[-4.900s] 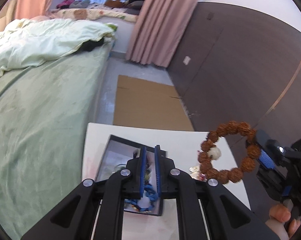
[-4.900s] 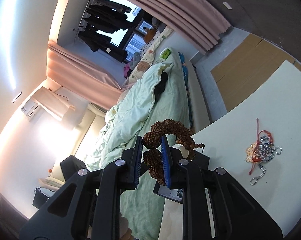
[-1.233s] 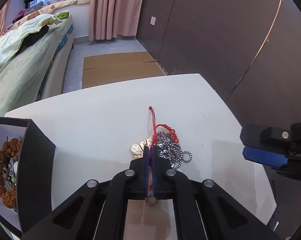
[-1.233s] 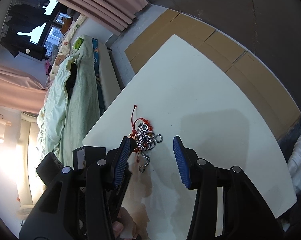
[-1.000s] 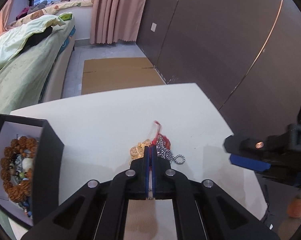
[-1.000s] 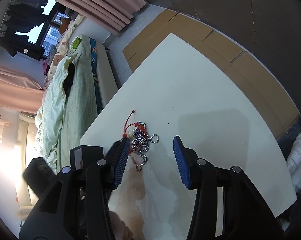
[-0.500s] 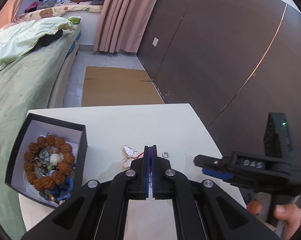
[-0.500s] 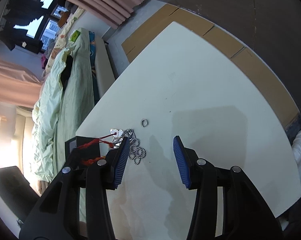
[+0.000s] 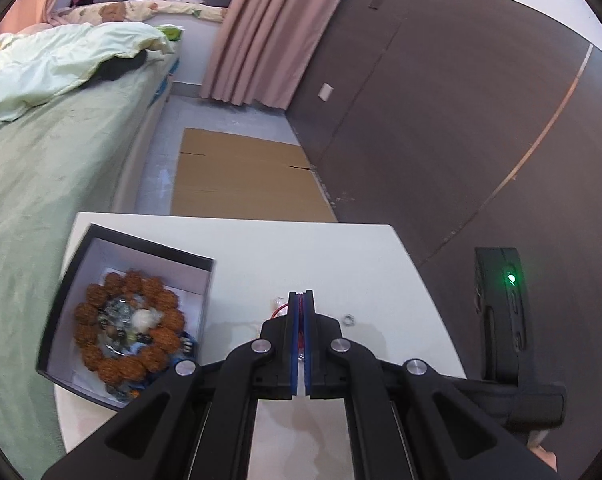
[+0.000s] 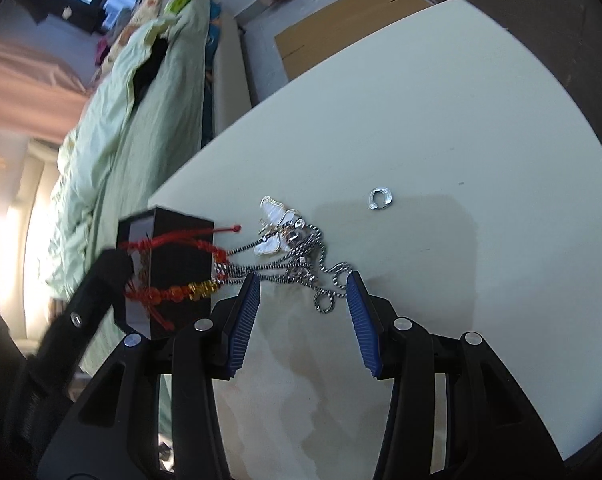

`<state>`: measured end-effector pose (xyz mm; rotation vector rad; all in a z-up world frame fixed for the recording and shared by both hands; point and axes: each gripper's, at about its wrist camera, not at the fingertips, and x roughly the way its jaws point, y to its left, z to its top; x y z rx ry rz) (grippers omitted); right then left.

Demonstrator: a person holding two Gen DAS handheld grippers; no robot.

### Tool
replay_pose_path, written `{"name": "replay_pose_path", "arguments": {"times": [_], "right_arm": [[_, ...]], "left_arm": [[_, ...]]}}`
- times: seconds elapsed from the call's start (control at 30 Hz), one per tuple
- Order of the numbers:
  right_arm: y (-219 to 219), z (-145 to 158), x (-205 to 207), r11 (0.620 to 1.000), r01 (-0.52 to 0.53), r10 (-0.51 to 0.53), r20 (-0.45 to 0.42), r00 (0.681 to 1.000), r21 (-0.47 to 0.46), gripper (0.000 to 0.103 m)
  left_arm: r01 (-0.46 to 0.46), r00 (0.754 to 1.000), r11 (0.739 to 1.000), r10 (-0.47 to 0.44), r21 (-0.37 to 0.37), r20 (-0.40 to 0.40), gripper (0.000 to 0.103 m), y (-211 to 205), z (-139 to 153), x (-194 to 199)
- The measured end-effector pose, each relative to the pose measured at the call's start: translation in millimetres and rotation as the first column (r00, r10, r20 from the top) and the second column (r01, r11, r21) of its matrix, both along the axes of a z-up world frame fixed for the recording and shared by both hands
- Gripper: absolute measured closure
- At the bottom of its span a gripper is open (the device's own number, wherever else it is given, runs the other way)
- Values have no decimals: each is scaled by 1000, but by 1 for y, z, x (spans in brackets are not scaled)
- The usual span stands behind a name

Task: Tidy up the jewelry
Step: 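Grasp the silver chain with the right tool while the left tool holds the red cord, then lift the chain and red cord with both tools and carry them over the box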

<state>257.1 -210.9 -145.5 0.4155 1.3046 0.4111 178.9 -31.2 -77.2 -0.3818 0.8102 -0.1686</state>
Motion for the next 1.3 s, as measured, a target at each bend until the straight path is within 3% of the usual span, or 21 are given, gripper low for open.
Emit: {"name": "replay_pose_path", "arguments": {"times": [0.33,0.37,0.4,0.43,0.6,0.77,1.03,1.3], "right_arm": [[39,-5,-8,971,-81,105,98,990,-223,57],[41,-6,-9,972,-90,114,101,988,-219,71],[44,-8,-10,979,-112,128,85,988,-170,97],[43,-9,-10,984,-120,131,72,989,-132,101],[34,17,-22,990,-88,108,187,976,-114,101],[19,32,-29,997,-44,56,222,973,-61,101],[-5,62,-37,991,-4,-31,260,965,134,101],[-11,92,-39,971,-8,-74,333,940,239,101]], "left_arm": [[-12,999,999,14,-32,43,103,13,20,-7],[-14,999,999,15,-33,49,103,13,22,-9],[-16,998,999,17,-34,53,103,12,23,-9],[-19,998,999,21,-36,60,103,13,26,-11],[-35,993,998,40,-44,114,103,17,47,-24],[-47,984,998,52,-33,169,103,24,71,-37],[-80,975,997,82,-17,205,103,38,94,-52],[-113,965,993,104,25,239,103,52,124,-61]]}}
